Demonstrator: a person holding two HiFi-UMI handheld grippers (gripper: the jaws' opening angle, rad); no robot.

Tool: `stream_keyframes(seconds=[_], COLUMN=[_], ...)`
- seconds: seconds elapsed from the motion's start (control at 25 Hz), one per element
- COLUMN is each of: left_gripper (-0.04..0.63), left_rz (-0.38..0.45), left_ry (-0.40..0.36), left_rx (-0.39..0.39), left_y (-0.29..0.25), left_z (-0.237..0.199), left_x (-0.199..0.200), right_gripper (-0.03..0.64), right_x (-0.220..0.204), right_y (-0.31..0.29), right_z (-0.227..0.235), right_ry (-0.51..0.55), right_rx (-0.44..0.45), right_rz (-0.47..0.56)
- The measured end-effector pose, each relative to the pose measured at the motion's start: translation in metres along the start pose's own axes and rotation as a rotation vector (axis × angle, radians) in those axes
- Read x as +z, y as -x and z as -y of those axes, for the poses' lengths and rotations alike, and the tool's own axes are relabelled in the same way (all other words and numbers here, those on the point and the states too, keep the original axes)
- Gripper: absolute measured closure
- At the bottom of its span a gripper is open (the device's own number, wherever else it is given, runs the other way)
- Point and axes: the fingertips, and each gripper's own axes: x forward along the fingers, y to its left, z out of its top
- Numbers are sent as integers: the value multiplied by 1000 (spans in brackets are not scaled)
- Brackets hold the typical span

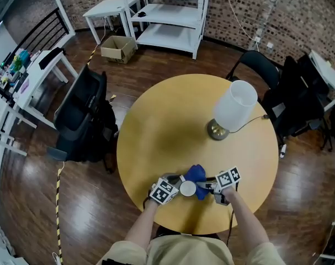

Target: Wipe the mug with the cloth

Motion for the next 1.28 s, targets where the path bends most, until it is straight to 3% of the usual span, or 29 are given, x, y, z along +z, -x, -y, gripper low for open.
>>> stream_keyframes(seconds=[0.36, 0.68, 1.12, 1.28], left_gripper=[577, 577, 577, 577], left_rz=[47, 68, 118, 122], left_ry=[188, 331, 590, 646], left_rx=[160, 299, 490, 510], left_y=[16, 31, 46, 49], left_z=[-13, -15, -9, -2], left_x=[-13, -26, -43, -52], right_gripper=[505, 505, 506, 506], right_x=[-8, -24, -29, -30], right_y=[3, 1, 6, 8], right_z=[-10, -20, -22, -25], right_ry=[-10, -31, -117, -150], right_rx=[-49, -50, -143, -133], right_rz=[222, 327, 497, 554])
